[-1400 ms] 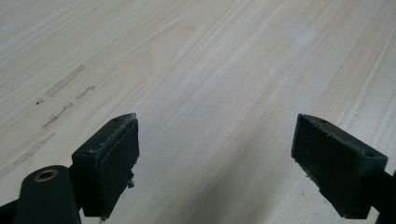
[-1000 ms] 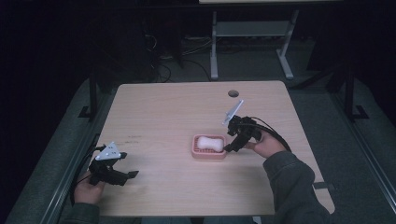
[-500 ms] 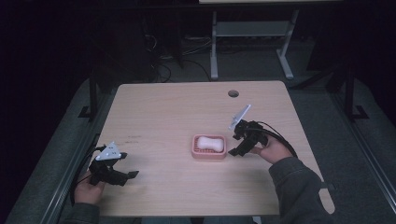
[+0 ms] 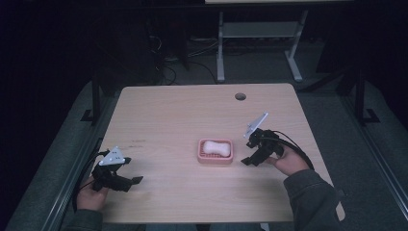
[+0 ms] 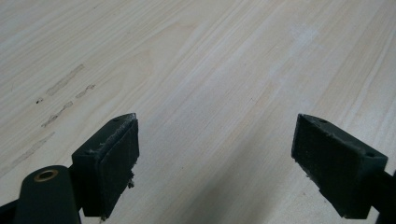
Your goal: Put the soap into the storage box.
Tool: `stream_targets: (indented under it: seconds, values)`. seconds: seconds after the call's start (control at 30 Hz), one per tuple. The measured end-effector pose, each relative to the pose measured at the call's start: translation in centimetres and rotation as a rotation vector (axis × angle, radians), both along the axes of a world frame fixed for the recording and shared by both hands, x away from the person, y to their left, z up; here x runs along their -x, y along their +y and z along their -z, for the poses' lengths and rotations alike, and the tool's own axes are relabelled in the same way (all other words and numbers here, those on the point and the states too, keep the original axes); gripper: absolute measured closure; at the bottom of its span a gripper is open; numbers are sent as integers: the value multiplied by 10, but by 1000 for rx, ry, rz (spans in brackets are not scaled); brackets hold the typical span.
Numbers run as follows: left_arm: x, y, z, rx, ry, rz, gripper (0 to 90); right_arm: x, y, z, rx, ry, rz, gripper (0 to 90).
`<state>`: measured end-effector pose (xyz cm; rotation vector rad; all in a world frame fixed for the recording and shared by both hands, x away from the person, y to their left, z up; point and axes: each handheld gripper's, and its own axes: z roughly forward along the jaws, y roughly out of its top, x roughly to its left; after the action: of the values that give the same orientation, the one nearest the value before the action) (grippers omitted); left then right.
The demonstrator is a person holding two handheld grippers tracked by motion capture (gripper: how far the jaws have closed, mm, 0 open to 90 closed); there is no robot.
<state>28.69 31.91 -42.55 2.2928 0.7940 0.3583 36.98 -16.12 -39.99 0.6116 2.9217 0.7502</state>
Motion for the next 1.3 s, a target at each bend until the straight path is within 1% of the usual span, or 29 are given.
stream_targets:
  seconds: [0.23, 0.37, 0.93, 1.07, 1.13, 1.2, 1.3]
  values:
    - [0, 0, 0, -1, 1, 0, 149, 8, -10, 2, -14, -12, 14, 271]
    - [0, 0, 1, -2, 1, -1, 149, 12, -15, 4, -11, -9, 22, 268]
    - [0, 0, 2, 4, -2, -1, 149, 37, -42, 18, -35, -9, 73, 270]
    - [0, 0, 2, 3, -1, -1, 149, 42, -48, 21, -41, -4, 90, 270]
    - [0, 0, 2, 0, -1, 1, 149, 45, -51, 23, -42, -9, 91, 270]
    - [1, 0, 2, -1, 1, -2, 149, 49, -55, 24, -49, -5, 106, 270]
    - [1, 0, 2, -2, 1, 0, 149, 52, -58, 25, -55, -9, 112, 270]
